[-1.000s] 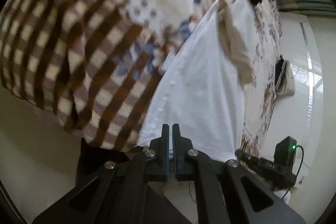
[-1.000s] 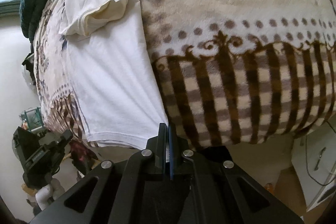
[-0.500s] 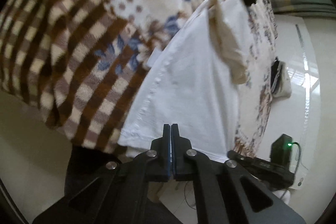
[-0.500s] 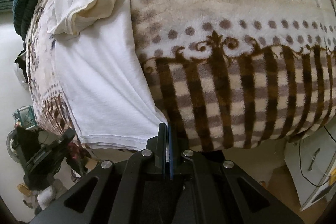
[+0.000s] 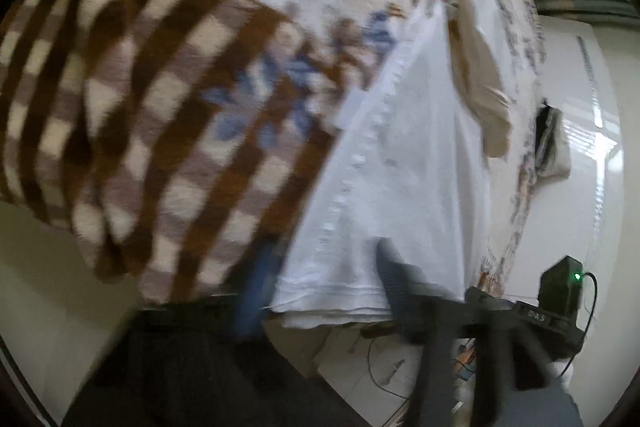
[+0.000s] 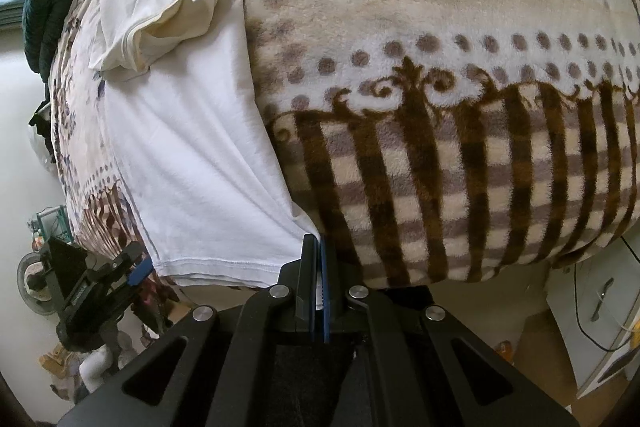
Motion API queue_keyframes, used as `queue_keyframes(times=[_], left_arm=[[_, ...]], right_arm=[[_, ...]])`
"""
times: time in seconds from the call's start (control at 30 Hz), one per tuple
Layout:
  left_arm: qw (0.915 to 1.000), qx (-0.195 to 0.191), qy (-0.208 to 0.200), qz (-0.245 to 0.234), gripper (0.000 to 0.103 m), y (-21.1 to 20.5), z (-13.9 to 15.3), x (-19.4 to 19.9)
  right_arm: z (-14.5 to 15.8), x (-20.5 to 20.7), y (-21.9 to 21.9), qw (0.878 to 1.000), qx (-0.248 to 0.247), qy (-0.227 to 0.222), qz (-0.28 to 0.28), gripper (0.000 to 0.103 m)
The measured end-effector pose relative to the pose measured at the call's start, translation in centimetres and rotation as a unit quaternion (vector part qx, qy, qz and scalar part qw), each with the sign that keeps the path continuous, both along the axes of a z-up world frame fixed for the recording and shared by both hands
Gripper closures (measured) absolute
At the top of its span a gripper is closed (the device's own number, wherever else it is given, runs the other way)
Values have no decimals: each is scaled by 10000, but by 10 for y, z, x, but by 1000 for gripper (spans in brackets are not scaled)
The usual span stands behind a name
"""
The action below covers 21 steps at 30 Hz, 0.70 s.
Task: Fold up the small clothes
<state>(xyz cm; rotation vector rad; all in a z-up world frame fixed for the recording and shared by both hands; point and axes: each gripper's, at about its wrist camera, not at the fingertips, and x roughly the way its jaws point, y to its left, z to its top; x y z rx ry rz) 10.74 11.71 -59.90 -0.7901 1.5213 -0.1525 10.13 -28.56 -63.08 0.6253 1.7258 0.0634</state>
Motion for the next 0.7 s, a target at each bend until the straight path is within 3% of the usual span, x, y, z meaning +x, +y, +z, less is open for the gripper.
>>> queue_keyframes(times=[0.03,0.17,0.33,0.43,0.6,0.7], left_arm=[[9999,80,-5,-75,102,-4,3,-1],[9995,-172,-212,167,102,-7,26,-8],[9976,-509,-188,436,102,-6,45,-18],[9986,-396,-85,344,102,-7,36,-20],[9990,-39,376,231,102,3,-7,-19],[9987,-276,422,103,102,9,-14,-15]], right_arm=[[0,0,0,10000,-16,0,7,102],[1,0,1,10000,-40,4,23,102],[4,2,0,10000,-34,8,92,102],[5,3,0,9997,-77,58,206,102],[-11,7,3,9987,-233,243,382,102],[-25,10,7,9980,-192,379,474,102]])
